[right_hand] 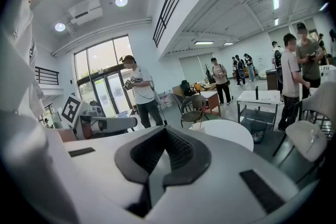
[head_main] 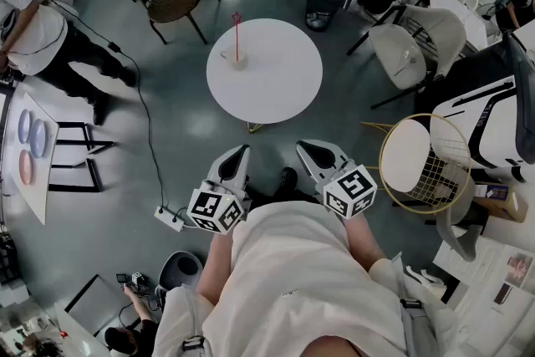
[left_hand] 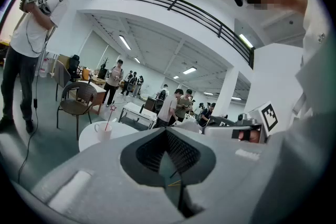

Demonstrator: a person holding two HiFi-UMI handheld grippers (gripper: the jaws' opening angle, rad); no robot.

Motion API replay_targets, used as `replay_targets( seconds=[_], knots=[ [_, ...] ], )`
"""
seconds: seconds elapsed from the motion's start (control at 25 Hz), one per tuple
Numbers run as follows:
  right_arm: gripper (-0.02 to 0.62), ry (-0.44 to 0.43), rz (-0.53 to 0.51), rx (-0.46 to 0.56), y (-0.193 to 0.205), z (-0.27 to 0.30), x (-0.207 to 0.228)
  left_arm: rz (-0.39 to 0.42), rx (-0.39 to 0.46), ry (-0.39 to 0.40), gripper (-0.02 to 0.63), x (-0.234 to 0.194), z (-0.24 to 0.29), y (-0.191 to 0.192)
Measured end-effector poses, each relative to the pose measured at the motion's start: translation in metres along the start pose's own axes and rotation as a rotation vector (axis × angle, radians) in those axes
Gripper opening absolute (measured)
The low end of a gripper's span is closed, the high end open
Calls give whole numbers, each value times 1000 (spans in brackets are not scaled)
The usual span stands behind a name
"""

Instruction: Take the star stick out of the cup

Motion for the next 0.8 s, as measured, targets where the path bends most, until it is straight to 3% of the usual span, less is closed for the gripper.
replay_targets(
  seconds=[0.48, 0.8],
  knots=[
    [8, -22, 40, 52, -6, 8, 14, -7, -11, -4, 8, -1, 14, 3],
    [8, 7, 46, 3, 2, 4, 25, -9, -20, -20, 8, 5, 21, 6]
  ],
)
Point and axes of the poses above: the fingertips, and each gripper's own axes: z forward along the fingers, x to its right, y out of its underside, the point moved 6 cm from there along -z, backward along the fingers, and after that the axes turned 5 degrees about x, right-handed, at the moved point
